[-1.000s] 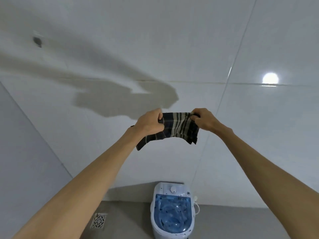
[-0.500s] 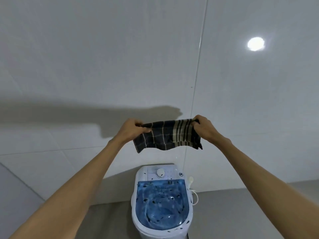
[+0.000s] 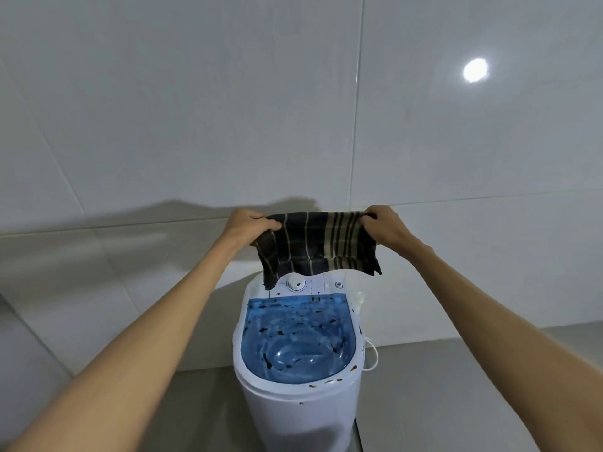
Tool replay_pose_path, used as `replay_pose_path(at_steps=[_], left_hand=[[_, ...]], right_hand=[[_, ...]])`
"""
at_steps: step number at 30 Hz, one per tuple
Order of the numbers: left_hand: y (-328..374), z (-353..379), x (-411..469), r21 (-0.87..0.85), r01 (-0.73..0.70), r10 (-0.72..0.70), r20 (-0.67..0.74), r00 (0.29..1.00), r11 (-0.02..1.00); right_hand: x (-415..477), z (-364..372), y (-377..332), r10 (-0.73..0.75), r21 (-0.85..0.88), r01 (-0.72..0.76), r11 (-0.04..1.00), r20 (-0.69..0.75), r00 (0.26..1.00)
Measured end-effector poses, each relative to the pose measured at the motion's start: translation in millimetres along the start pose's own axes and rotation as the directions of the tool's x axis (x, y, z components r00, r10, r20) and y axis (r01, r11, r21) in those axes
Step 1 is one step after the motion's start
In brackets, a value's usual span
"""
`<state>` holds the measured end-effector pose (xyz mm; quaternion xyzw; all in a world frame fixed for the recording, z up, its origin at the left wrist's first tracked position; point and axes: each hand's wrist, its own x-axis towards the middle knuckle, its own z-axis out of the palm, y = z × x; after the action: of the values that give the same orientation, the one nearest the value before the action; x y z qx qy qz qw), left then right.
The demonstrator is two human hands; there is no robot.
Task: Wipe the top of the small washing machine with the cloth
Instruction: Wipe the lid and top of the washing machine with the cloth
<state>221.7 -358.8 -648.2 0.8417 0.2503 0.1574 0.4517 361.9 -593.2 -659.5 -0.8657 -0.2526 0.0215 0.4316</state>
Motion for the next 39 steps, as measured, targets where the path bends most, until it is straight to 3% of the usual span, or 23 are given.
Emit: replay_pose_path(at_steps=[5, 9, 16, 19, 23, 25, 29, 32, 34, 37, 39], left_hand=[[13, -6, -34, -0.153, 0.098, -0.104, -0.031, 0.994, 0.983], [30, 5, -61, -0.309, 0.174, -0.147, 0.107, 0.983, 0.935], [53, 41, -109, -0.342, 0.168, -0.091, 0.229, 0.969, 0.925], [60, 42, -131, -0.468, 0.213, -0.047, 0.341, 0.939, 0.858], [56, 39, -148, -0.561, 0.347, -0.073, 0.452, 0.889, 0.751], [52, 42, -153, -0.564, 0.388, -0.076, 0.497, 0.864, 0.729], [28, 48, -160, -0.516, 0.416, -0.089, 0.544, 0.834, 0.749], [-3, 38, -155, -0.481, 0.337, -0.121, 0.426, 0.897, 0.809], [-28, 30, -154, -0.406, 0.259, -0.165, 0.252, 0.954, 0.876], [-75, 25, -152, -0.065, 0.177, -0.178, -0.011, 0.984, 0.982], [-102, 24, -160, 0.126, 0.182, -0.183, -0.005, 0.983, 0.975]], right_hand=[[-32, -17, -14, 0.047, 0.164, -0.059, 0.985, 0.078, 0.996], [-63, -21, -32, 0.044, 0.287, -0.089, 0.954, 0.159, 0.986], [-114, -13, -42, -0.023, 0.425, -0.106, 0.899, 0.286, 0.958], [-133, -15, -34, -0.025, 0.478, -0.156, 0.864, 0.350, 0.937], [-154, -10, -25, -0.106, 0.432, -0.108, 0.895, 0.443, 0.890], [-160, 2, -22, -0.102, 0.373, -0.068, 0.925, 0.418, 0.903], [-160, 32, -4, -0.079, 0.130, 0.063, 0.989, 0.118, 0.990], [-156, 45, 6, -0.032, 0.048, 0.026, 0.999, 0.136, 0.990], [-153, 51, 8, -0.040, -0.001, 0.041, 0.999, 0.125, 0.991], [-150, 65, 4, -0.174, -0.106, 0.176, 0.979, 0.023, 0.984], [-149, 83, 6, -0.260, -0.163, 0.259, 0.952, 0.020, 0.965]])
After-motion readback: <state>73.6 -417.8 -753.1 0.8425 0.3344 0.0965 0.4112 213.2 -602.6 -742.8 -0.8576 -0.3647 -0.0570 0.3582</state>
